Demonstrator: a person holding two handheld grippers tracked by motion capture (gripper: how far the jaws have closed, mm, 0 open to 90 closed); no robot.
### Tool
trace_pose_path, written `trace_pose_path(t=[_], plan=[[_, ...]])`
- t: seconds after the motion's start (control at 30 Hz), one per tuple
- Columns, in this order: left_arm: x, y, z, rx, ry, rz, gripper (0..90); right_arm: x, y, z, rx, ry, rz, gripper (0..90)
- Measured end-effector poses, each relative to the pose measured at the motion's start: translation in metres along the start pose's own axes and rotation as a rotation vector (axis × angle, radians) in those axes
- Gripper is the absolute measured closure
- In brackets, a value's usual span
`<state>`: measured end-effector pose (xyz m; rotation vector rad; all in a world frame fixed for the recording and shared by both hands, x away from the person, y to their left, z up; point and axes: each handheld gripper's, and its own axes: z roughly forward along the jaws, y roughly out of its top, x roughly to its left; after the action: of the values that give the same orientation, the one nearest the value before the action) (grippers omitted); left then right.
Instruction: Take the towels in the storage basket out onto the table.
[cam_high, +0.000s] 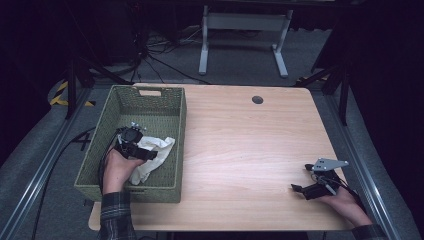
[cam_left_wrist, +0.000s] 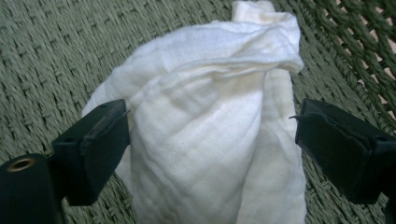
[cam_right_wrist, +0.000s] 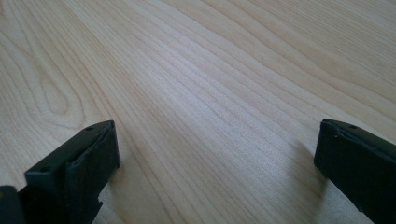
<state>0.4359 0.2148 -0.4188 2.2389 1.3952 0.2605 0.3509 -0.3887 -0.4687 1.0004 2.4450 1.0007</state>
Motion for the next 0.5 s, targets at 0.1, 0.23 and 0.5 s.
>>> trace_pose_path(t=[0.1,0.23,0.5], plan=[[0.000,-0.001,0.003,0.029,0.010,-0.008,12.6,0.000,0.000,0.000,0.000,0.001,0.001,0.3],[-0.002,-0.002,0.010,0.077,0.030,0.007,13.4,0.000,0.000,0.000,-0.001,0.001,-0.002,0.3],[-0.003,-0.003,0.016,0.131,0.055,-0.002,16.0,0.000,0.000,0.001,-0.001,0.000,-0.004,0.2]])
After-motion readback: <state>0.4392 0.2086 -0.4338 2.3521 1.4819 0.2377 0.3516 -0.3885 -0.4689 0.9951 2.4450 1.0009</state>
